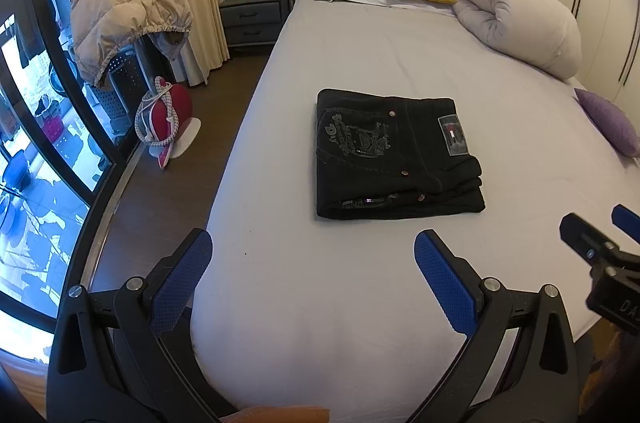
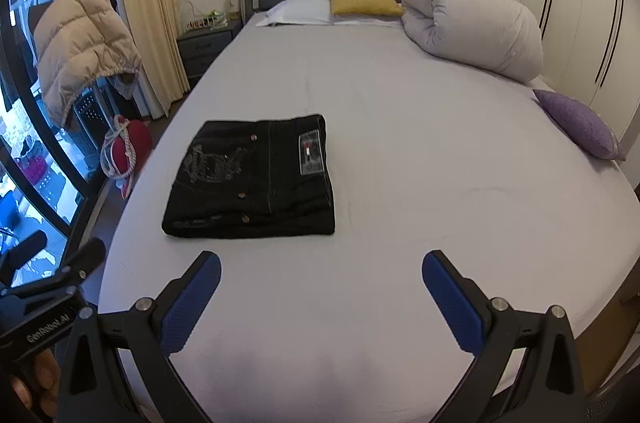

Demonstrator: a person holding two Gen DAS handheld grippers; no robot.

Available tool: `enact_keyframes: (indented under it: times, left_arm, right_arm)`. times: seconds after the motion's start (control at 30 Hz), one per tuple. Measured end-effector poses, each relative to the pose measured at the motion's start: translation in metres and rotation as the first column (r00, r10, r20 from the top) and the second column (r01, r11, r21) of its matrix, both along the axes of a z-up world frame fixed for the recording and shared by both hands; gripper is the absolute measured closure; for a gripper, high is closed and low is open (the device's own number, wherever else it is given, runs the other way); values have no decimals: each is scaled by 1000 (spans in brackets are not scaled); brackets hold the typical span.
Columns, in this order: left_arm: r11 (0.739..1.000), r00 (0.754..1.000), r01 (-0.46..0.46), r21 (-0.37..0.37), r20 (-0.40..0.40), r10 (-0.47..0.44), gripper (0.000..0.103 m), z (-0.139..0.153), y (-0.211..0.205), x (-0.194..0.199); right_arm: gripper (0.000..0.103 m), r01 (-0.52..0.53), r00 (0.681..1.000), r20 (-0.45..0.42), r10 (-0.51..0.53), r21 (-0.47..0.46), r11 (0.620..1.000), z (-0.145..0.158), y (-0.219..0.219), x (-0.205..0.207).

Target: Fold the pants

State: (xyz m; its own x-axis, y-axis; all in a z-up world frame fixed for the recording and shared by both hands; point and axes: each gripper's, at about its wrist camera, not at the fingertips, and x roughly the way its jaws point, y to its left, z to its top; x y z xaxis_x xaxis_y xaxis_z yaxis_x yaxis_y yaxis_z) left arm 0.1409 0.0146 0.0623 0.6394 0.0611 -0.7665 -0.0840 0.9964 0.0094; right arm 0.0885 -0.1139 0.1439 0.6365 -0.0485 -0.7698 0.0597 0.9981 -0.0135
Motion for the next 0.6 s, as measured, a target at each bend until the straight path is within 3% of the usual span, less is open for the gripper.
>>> enact_keyframes:
  times: [0.6]
  left_arm:
    - [1000,1000,7,6,-16,-7,0,-6,-1,3]
  right_arm:
    - [0,0,1000,-10,0,12,1000,-3,-2,-4]
